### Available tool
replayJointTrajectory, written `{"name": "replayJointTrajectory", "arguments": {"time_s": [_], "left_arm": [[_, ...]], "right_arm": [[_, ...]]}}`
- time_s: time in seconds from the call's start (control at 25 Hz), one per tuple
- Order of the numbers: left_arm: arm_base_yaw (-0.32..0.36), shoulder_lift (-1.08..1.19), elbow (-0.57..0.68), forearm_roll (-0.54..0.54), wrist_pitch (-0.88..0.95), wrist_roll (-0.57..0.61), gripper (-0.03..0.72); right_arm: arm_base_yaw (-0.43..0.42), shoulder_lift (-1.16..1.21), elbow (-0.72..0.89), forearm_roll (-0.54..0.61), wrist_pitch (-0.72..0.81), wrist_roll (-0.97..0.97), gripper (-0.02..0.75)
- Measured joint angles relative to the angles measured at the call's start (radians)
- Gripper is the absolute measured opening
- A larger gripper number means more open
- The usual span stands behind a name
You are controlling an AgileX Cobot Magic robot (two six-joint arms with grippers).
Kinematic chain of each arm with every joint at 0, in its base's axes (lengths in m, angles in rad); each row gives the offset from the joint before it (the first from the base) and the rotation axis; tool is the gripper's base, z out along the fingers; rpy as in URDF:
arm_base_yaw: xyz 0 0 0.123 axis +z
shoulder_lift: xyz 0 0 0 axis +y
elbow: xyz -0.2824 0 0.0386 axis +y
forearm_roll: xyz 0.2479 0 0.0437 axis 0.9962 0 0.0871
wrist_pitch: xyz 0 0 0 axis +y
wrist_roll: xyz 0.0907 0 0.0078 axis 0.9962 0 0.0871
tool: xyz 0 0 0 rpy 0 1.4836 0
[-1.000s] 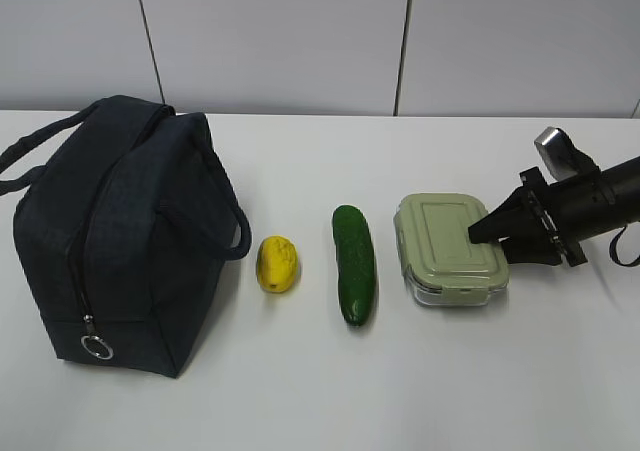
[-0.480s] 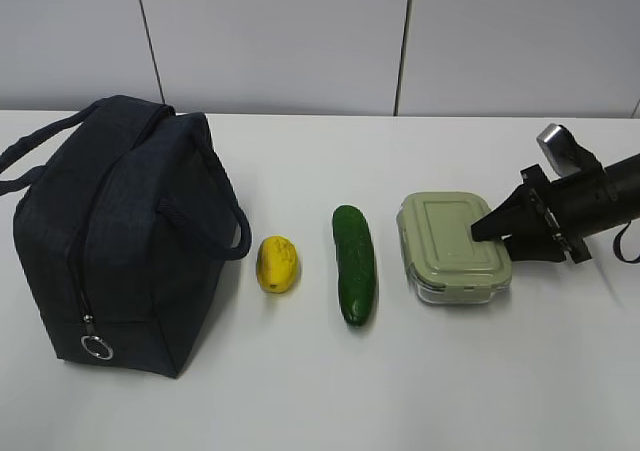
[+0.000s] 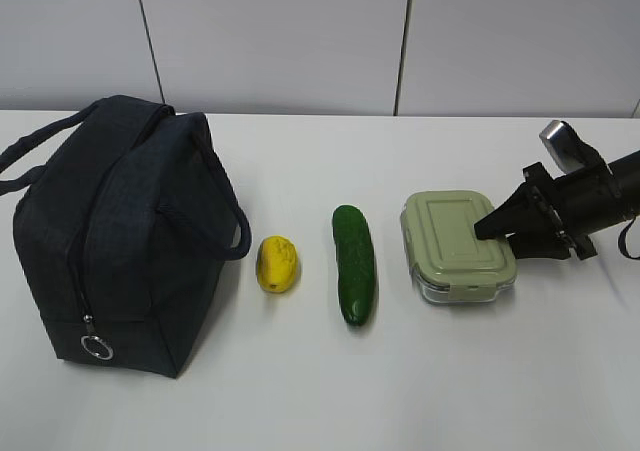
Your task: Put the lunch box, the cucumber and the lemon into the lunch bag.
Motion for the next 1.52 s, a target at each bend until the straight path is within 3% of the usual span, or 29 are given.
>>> {"name": "replayJointTrajectory", "arguments": {"time_s": [1.16, 1.52], "left_arm": [[0.0, 0.011, 0.0, -0.002, 0.0, 0.0, 0.239], [0.0, 0.144, 0.0, -0.039, -0.03, 0.0, 0.238]], "right_arm": [[0.0, -0.065, 0.002, -0.013, -0.017, 0.033, 0.351], [0.0, -0.119, 0.003, -0.017, -0.015, 0.044, 0.351]]}}
